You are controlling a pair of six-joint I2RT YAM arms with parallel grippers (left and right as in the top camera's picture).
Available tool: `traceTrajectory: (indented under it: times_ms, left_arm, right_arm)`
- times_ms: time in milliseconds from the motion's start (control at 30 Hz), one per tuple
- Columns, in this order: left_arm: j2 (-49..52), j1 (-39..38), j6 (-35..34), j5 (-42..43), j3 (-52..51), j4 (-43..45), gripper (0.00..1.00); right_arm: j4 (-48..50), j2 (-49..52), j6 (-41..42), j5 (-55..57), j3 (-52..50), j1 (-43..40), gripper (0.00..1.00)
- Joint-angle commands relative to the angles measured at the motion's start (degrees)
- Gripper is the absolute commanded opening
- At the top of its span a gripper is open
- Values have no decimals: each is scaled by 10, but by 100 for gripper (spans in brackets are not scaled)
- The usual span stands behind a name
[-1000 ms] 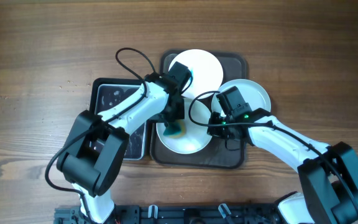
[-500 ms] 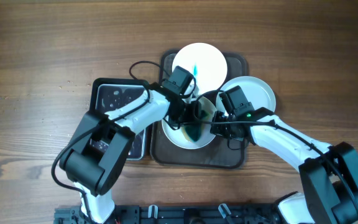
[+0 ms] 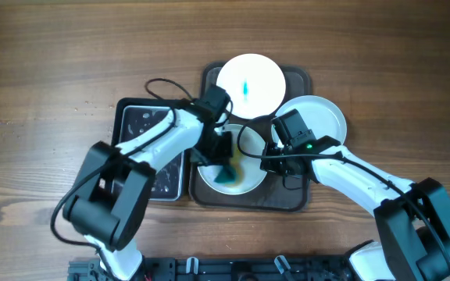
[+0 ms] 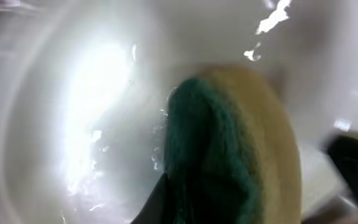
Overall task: Clean dirty plates on tray and stack at the side
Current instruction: 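Scrub the plate surface with the sponge while right gripper holds the rim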
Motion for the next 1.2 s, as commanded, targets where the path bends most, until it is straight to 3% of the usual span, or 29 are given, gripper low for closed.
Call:
traceTrajectory:
  times_ms: [0,200,433,800,867,900,1067,1167]
  left_arm:
    - [-17,20,-24,-248,-24,-26,4]
    - [-21,17,-29,-245,-24,-14,4]
    - [-20,-37,-23,4,-24,107,4]
    - [-14,-71,-56,43,-24,157,4]
    - [-15,-69,-52,43,-24,154,29]
    - [-15,-69,-50,43,-24,153,37]
    - [-14,-78,-29,10,-24,139,48]
    - [-13,-95,-21,-36,-24,129,49]
  right_arm:
    - [0,10,3,33,1,-9,5]
    - [0,10,3,33,1,-9,4]
    - [0,10,3,33,1,-9,4]
    - [-2,10,2,32,1,-9,4]
    - [-2,10,2,32,1,-9,4]
    - [-1,10,2,32,1,-9,4]
    - [1,10,2,33,1,-9,4]
    - [1,10,2,33,1,-9,4]
